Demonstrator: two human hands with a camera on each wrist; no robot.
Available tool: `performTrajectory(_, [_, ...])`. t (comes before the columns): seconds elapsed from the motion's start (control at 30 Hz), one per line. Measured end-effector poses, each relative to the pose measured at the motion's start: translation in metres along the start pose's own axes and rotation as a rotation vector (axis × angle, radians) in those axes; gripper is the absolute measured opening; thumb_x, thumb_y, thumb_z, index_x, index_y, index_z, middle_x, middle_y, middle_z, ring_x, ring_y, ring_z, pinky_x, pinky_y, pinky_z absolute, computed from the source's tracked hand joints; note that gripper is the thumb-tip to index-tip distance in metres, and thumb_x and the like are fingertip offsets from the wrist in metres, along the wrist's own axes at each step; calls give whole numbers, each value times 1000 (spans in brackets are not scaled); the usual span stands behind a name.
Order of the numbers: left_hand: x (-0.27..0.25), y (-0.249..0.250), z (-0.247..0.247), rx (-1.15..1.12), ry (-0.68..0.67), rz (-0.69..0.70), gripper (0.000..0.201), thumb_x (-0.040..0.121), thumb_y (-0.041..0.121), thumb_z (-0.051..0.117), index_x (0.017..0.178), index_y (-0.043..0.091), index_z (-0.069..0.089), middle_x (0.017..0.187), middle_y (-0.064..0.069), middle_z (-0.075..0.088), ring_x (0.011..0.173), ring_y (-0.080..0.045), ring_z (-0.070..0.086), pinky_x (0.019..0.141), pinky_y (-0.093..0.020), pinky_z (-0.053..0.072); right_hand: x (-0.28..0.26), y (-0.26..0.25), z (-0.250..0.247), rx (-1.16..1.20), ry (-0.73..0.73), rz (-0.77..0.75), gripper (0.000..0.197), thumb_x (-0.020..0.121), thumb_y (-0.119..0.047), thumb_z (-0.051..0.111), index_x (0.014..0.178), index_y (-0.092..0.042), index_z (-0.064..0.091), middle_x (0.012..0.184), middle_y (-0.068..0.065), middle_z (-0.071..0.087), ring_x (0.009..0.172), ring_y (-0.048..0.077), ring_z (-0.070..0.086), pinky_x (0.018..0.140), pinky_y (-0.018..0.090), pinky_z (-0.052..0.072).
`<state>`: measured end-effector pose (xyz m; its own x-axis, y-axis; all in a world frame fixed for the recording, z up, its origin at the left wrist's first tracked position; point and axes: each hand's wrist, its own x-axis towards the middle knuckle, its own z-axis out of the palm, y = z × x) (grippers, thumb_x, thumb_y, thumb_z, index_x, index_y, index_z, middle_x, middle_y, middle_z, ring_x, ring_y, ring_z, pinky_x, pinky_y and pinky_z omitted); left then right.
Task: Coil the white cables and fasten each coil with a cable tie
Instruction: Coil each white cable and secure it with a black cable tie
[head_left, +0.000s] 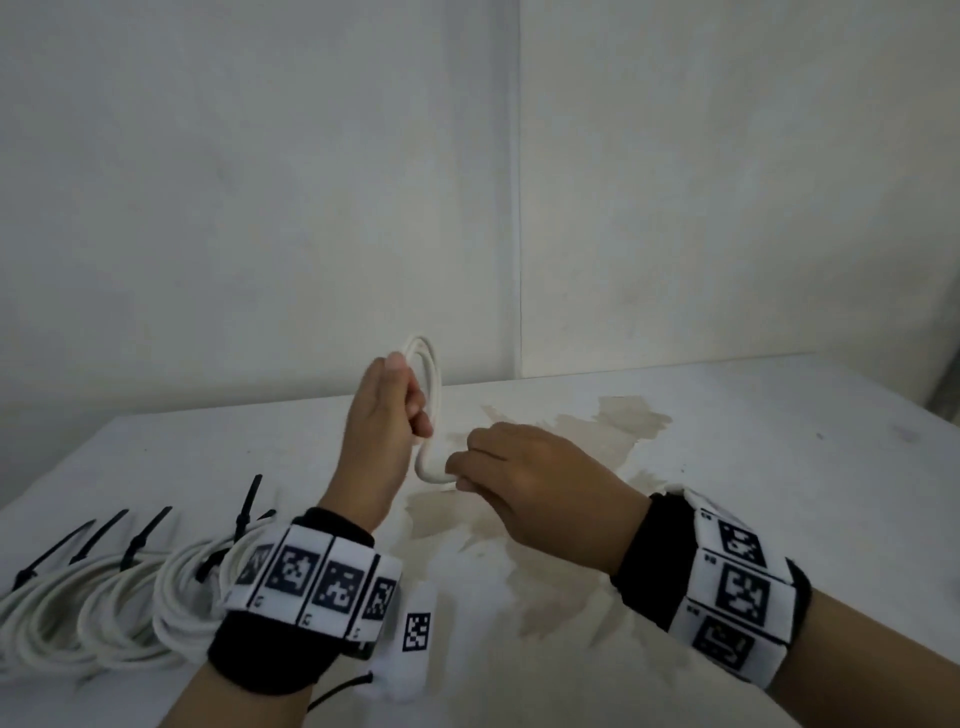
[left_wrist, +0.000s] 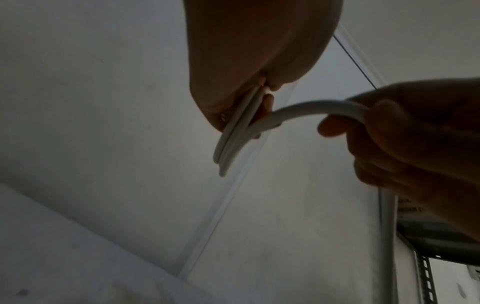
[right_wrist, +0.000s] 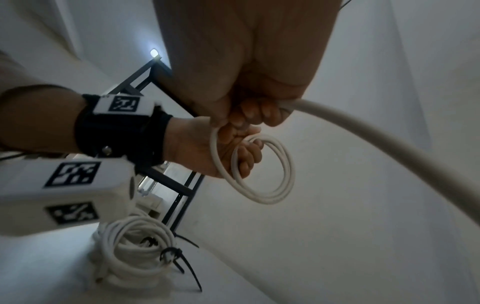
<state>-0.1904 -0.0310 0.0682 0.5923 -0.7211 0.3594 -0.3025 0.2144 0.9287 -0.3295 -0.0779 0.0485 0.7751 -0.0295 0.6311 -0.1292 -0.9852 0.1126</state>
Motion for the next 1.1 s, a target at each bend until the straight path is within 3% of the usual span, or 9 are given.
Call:
performTrajectory(0.17, [-22, 5, 8, 90, -205, 1, 36, 101, 25, 26, 71, 11, 39, 59, 2, 40, 46, 0, 40, 49, -12, 36, 4, 3, -12, 161, 99, 44, 22, 85, -11, 46, 80, -2, 66, 68, 6, 58, 63, 14, 43, 61, 25, 33])
performTrajectory(0.27, [-33, 11, 12, 60, -314, -59, 39, 101, 25, 26, 67, 13, 40, 47, 9, 42, 44, -5, 39, 46, -15, 36, 6, 7, -19, 262, 151, 94, 19, 84, -9, 49, 77, 0, 64, 68, 7, 60, 67, 9, 41, 63, 21, 36])
performTrajectory(0.37, [-38, 19, 16, -11, -371, -159, 42, 100, 21, 25, 60, 14, 38, 42, 10, 34, 39, -6, 26, 40, -16, 25, 6, 11, -25, 371, 152, 214, 19, 85, -17, 53, 81, 0, 63, 71, 5, 61, 68, 1, 41, 63, 10, 35])
performTrajectory(0.47, [-43, 23, 19, -68, -416, -217, 47, 100, 26, 24, 59, 13, 42, 42, 8, 33, 36, -6, 23, 41, -19, 21, 6, 19, -31, 419, 159, 302, 18, 80, -19, 61, 81, -1, 61, 72, 7, 63, 67, 9, 48, 62, 11, 38])
performTrajectory(0.53, [-46, 23, 19, -59, -429, -232, 46, 100, 28, 25, 60, 12, 44, 41, 9, 32, 36, -5, 23, 42, -20, 21, 5, 25, -35, 417, 159, 286, 19, 81, -19, 60, 80, 0, 62, 73, 7, 63, 68, 11, 50, 62, 13, 39])
performTrajectory(0.67, [-48, 27, 14, -89, -421, -261, 45, 99, 29, 28, 62, 11, 44, 39, 9, 28, 34, -6, 21, 40, -19, 20, 5, 33, -40, 388, 182, 263, 31, 85, -28, 50, 82, 0, 64, 75, -5, 54, 69, 1, 44, 66, 7, 36])
performTrajectory(0.8, [-50, 30, 8, -165, -413, -278, 45, 98, 32, 28, 62, 11, 44, 40, 9, 25, 34, -6, 19, 38, -18, 19, 3, 46, -39, 376, 226, 297, 24, 88, -17, 52, 86, 2, 67, 72, 1, 57, 68, 5, 47, 67, 7, 36])
performTrajectory(0.93, [-49, 31, 5, -227, -406, -293, 45, 98, 33, 29, 62, 11, 44, 40, 9, 25, 33, -5, 18, 36, -17, 19, -1, 48, -36, 374, 237, 322, 38, 90, -28, 43, 89, 1, 67, 71, -15, 46, 67, -5, 44, 66, 5, 35])
performTrajectory(1.1, [-44, 29, -1, -350, -358, -290, 45, 98, 32, 29, 61, 11, 43, 40, 9, 25, 30, -3, 19, 33, -14, 20, -11, 53, -33, 147, 201, 356, 39, 87, -34, 46, 84, -3, 70, 71, 2, 50, 65, 6, 34, 62, 17, 31])
